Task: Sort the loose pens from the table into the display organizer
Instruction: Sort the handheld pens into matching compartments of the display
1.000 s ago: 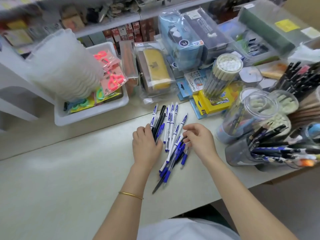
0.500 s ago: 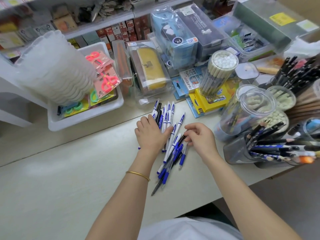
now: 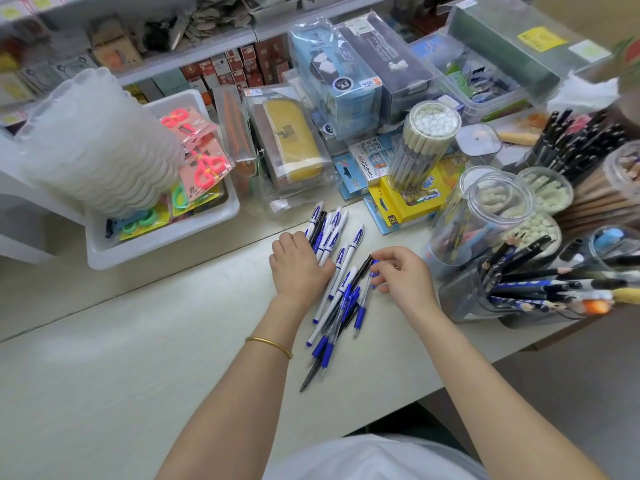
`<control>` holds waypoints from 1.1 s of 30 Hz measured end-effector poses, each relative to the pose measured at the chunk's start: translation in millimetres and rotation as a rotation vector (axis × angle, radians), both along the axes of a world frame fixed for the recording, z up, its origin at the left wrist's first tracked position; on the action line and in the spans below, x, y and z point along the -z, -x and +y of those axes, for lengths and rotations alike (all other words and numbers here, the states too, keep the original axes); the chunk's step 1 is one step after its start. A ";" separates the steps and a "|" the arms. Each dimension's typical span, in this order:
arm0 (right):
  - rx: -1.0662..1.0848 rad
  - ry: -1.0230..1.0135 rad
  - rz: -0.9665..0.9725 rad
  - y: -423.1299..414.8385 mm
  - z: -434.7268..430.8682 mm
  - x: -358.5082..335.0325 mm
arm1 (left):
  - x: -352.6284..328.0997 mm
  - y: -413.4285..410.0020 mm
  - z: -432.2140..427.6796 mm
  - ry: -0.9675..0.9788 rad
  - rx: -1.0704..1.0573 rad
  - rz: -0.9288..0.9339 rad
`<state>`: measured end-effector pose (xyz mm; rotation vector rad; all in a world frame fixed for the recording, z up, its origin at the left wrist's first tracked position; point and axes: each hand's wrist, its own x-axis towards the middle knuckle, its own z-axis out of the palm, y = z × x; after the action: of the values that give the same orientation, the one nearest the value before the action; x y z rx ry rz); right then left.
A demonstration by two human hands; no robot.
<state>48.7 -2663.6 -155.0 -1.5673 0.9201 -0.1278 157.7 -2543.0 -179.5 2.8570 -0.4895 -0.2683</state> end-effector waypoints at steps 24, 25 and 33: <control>0.037 -0.006 -0.001 10.0 2.8 2.4 | -8.7 7.9 14.0 -0.079 -0.011 0.078; 0.038 -0.007 -0.003 9.9 3.6 2.7 | -9.4 8.3 15.8 -0.067 -0.009 0.082; -0.018 0.006 -0.031 2.6 15.6 0.7 | -21.0 -0.9 35.0 0.331 -0.105 0.287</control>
<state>46.1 -2648.0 -155.7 -1.5749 0.8814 -0.1418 158.7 -2508.0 -158.5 2.4601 -0.2938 -0.5162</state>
